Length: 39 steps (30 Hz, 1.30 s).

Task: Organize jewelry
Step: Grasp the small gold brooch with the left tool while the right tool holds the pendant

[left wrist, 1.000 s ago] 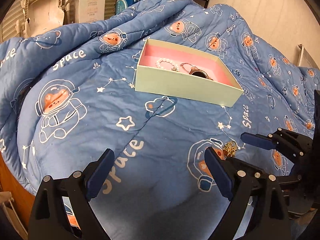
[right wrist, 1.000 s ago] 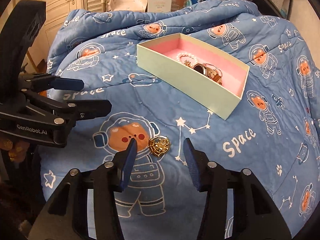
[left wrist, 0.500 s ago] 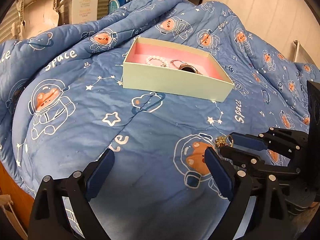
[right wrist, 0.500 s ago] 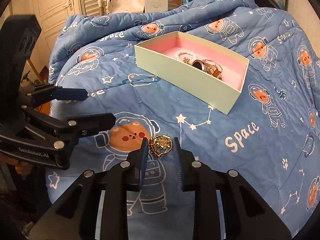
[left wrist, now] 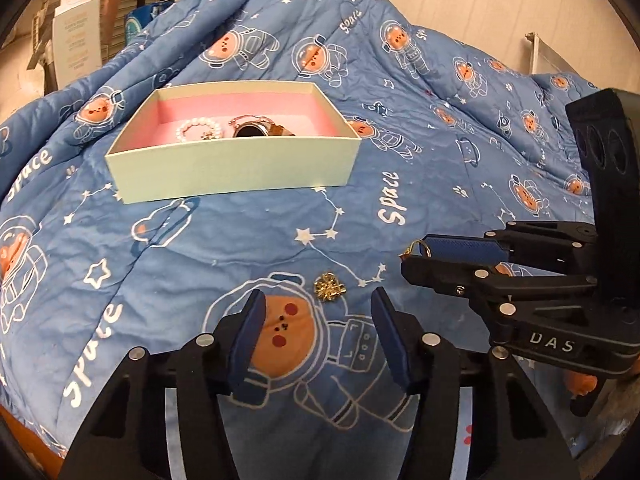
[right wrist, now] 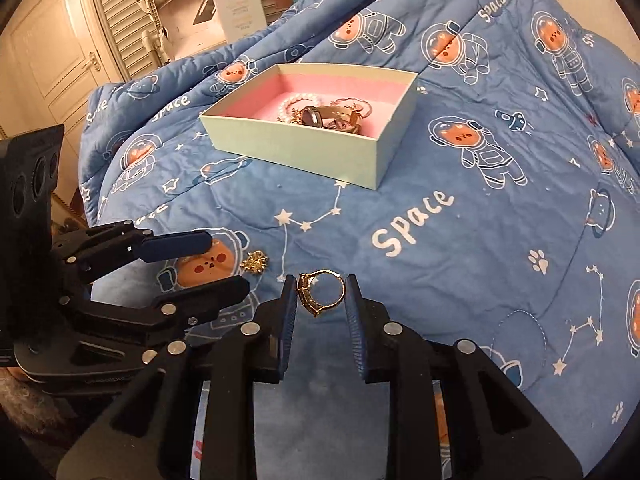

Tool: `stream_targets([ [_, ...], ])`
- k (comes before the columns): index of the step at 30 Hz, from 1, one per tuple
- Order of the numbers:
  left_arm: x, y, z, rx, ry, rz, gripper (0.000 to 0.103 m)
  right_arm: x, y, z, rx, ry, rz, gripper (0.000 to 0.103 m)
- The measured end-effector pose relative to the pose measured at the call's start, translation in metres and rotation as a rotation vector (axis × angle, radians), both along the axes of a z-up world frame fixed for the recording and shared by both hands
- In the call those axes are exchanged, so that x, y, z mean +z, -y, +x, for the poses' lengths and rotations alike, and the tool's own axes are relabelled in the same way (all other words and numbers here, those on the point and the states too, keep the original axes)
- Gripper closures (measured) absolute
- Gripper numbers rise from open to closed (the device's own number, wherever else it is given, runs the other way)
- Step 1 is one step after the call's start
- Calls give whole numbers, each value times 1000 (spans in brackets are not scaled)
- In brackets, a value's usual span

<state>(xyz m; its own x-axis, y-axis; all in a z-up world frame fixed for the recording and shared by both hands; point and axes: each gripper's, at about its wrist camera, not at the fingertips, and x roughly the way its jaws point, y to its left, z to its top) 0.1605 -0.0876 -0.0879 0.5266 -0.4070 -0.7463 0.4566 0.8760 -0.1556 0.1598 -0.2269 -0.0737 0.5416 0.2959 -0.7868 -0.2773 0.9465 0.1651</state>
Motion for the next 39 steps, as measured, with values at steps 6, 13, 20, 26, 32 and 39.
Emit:
stream_targets([
  [6, -11, 15, 13, -11, -27, 23, 71, -4, 5, 0, -16, -8, 0, 78],
  [13, -10, 9, 12, 16, -30, 1, 85, -11, 3, 1, -22, -19, -11, 78],
  [20, -9, 3, 9, 35, -41, -31, 86, -11, 1, 2, -17, -18, -10, 78],
  [26, -7, -8, 7, 60, -67, -81, 86, -8, -4, 4, -2, -14, -6, 78],
  [32, 0, -23, 11, 92, -89, -134, 86, 2, -11, 9, 26, -11, 25, 78],
  [39, 24, -42, 27, 124, -63, -166, 86, 25, -20, 24, 72, 12, 80, 78],
])
